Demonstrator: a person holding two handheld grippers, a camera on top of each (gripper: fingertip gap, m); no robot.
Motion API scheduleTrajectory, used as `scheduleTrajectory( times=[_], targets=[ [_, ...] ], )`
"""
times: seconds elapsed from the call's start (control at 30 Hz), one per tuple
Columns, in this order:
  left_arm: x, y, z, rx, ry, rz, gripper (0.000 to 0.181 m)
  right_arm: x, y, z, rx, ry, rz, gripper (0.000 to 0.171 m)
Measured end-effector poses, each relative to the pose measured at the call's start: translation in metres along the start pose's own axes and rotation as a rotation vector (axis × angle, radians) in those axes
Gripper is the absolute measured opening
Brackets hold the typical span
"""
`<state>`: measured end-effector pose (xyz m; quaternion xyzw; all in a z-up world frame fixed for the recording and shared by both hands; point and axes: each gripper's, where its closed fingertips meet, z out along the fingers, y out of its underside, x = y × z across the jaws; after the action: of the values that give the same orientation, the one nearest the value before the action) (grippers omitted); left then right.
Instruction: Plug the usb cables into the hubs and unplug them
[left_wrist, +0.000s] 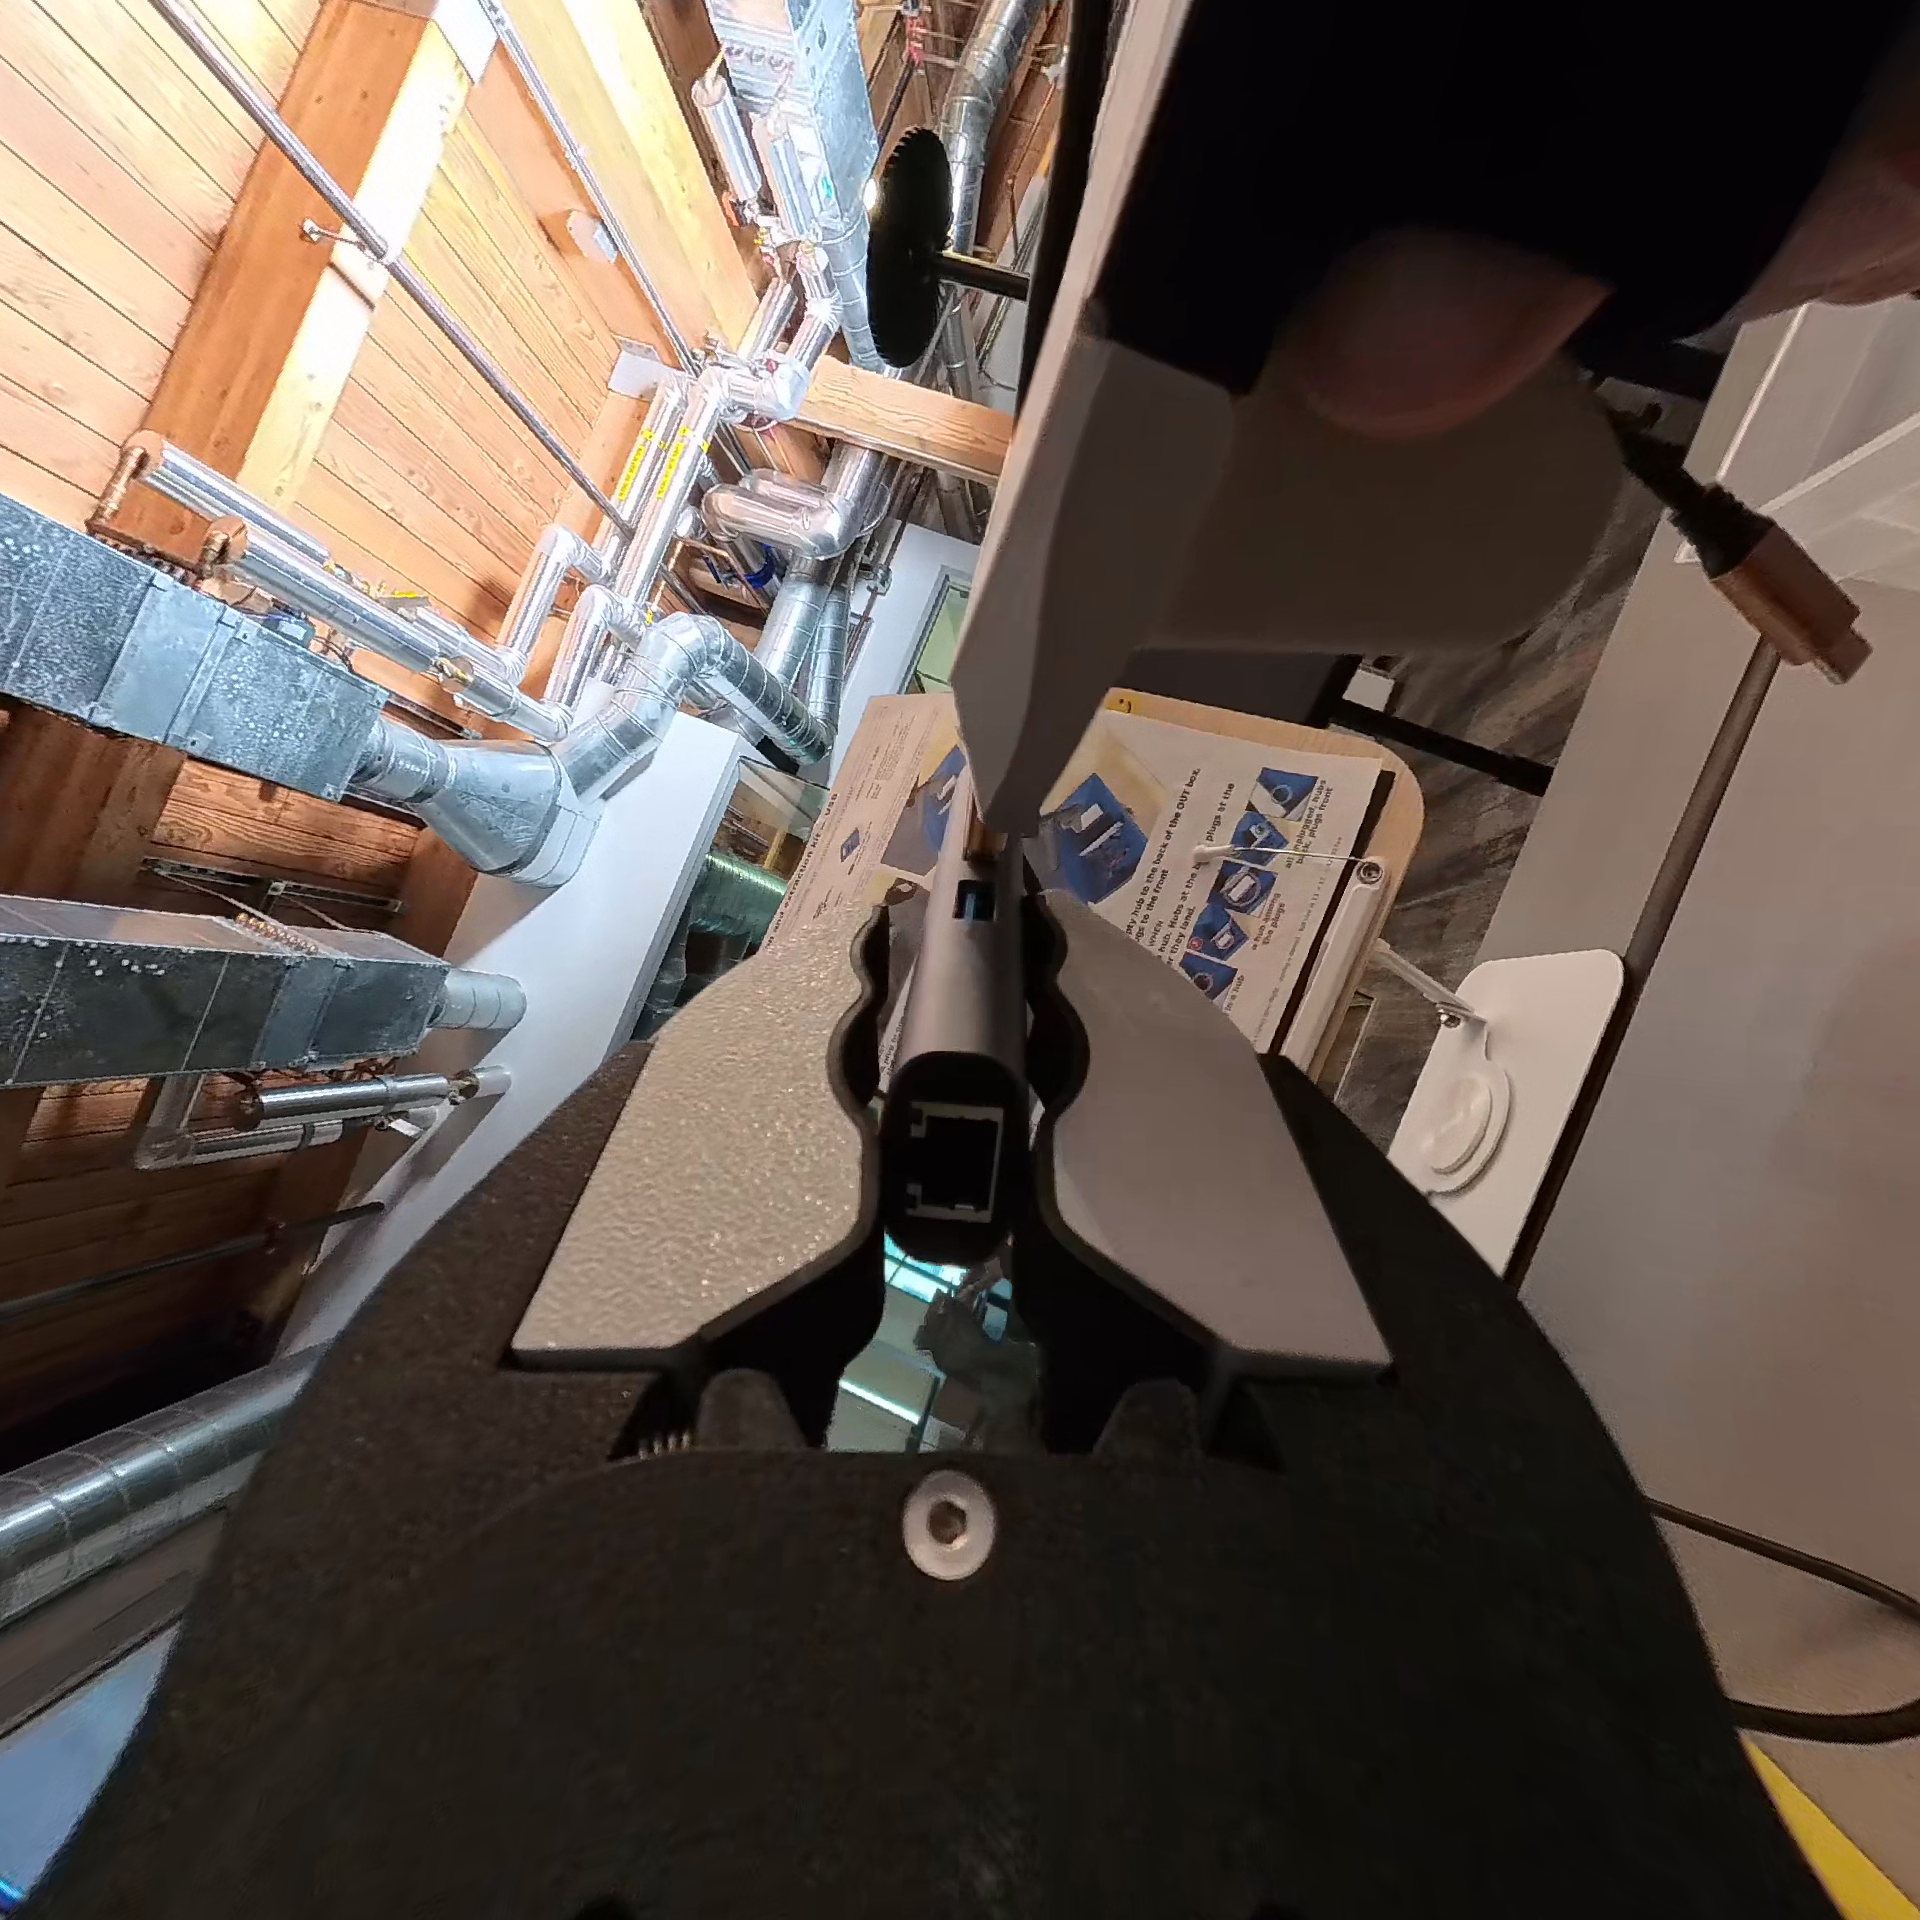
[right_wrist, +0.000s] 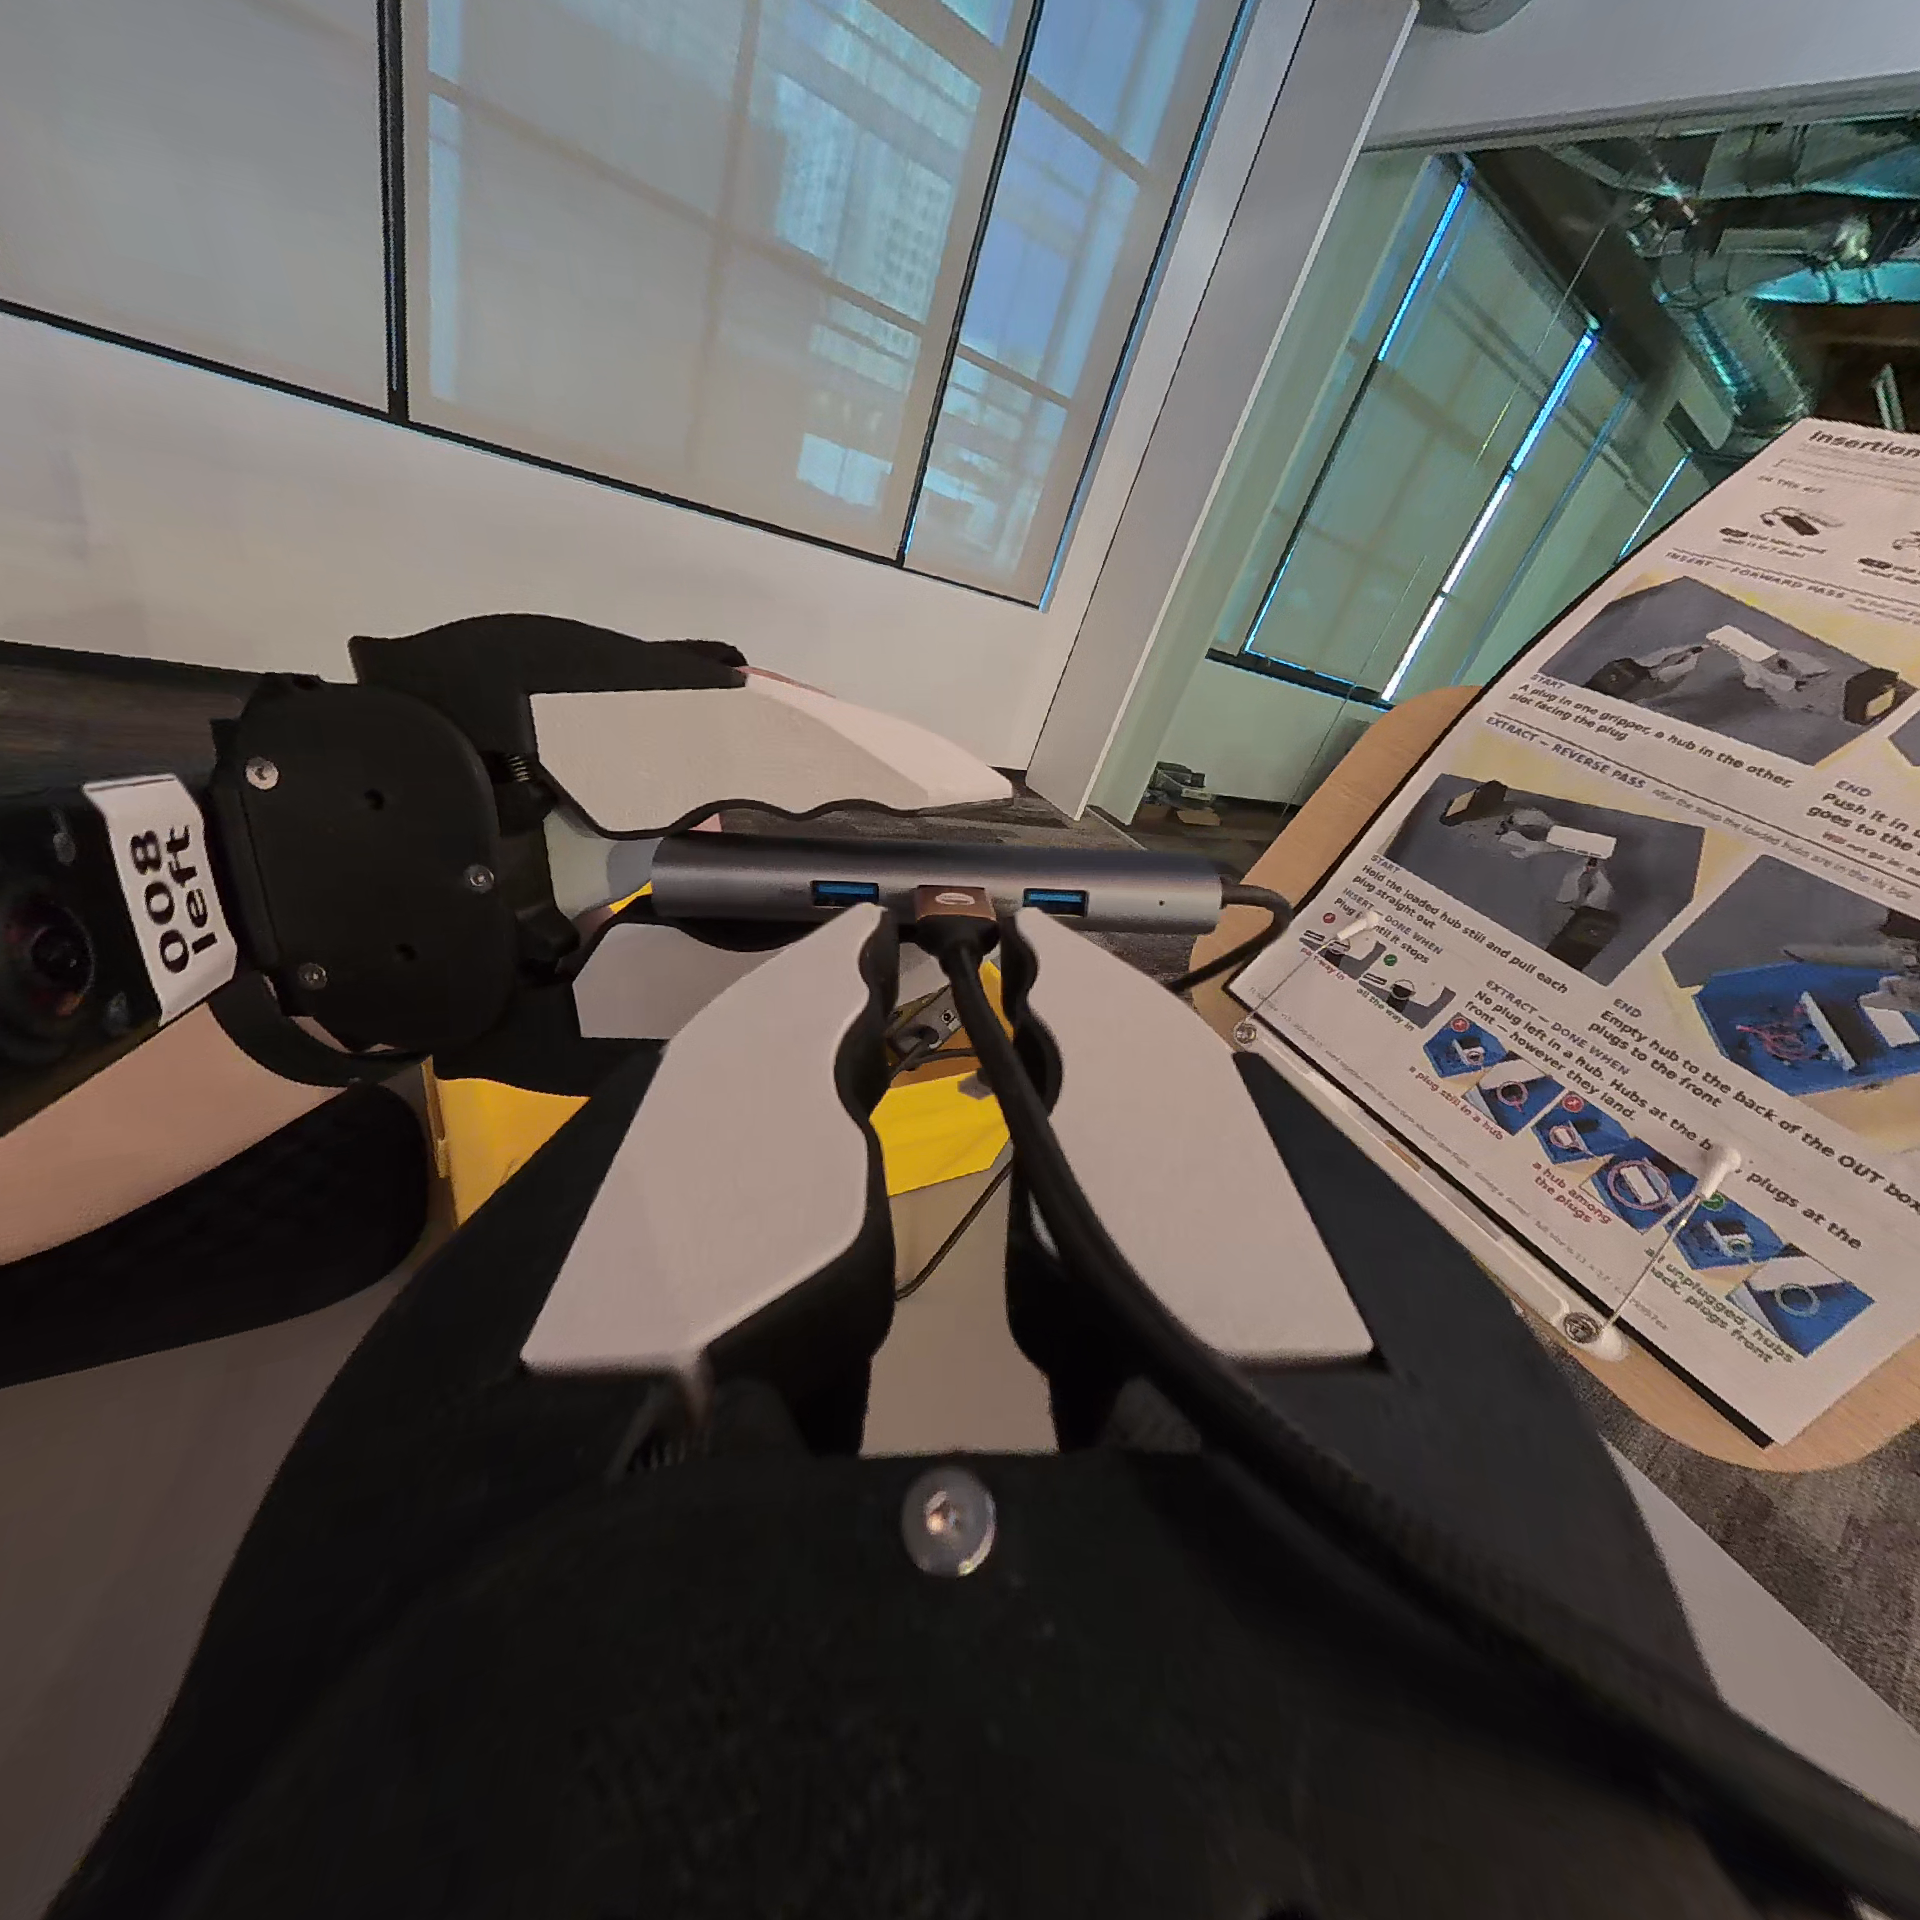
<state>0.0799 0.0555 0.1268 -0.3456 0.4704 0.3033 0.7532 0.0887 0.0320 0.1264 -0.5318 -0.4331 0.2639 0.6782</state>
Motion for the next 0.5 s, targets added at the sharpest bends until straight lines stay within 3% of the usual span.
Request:
scheduleTrajectory(
  times=[0.5],
  targets=[
    [0.0065, -0.0005, 0.0021, -0.014, 0.000, 0.014, 0.024, 0.0017, 0.0052, 0.0007, -0.020, -0.026, 0.026, 0.016]
  ],
)
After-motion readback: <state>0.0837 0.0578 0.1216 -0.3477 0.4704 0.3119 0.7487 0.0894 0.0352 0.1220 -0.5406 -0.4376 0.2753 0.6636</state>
